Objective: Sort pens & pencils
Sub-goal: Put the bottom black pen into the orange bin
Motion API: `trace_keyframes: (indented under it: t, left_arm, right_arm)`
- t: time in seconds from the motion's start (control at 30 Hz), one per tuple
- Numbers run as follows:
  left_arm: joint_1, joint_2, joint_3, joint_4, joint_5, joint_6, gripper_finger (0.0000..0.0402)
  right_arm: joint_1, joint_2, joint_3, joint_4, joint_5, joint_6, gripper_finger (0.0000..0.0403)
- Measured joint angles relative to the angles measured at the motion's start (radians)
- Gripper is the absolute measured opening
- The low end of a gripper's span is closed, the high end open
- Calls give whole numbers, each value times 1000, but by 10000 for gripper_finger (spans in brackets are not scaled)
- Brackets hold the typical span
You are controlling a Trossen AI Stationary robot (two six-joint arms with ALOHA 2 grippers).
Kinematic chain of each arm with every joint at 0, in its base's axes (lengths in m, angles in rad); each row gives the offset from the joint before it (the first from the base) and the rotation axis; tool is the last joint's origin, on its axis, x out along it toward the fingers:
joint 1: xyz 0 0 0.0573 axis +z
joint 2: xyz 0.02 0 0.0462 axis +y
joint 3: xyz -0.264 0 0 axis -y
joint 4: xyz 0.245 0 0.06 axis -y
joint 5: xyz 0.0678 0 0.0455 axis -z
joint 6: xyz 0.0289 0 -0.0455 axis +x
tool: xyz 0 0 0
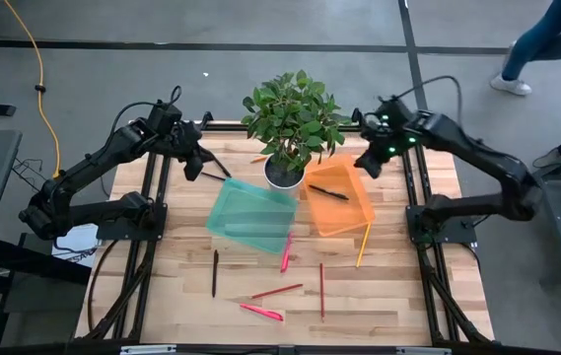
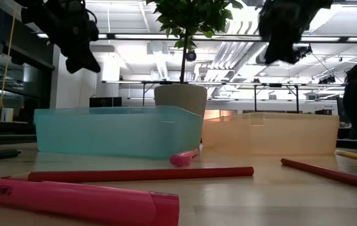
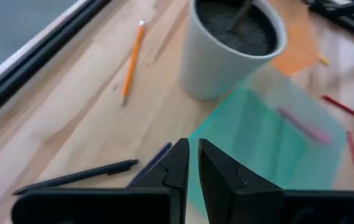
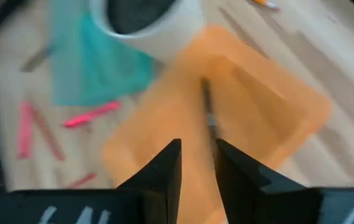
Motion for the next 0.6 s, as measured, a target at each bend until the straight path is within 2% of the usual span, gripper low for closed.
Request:
trace_keyframes:
  t: [0.1,0.23,0.4,0.6]
  left_arm:
    - [0,-1,0,2,40,4,24]
    - [0,-1,0,9,108,17,24]
    - [0,-1,0,39,226,21,24]
    - [0,-1,0,47,385,22,24]
  right_arm:
    - [29,-91,0,0,-46,73,85]
    - [130,-165,0,69,-29,189,84]
    - [290,-166,0,133,41,289,84]
    - [429,-152,0,145,133,347,84]
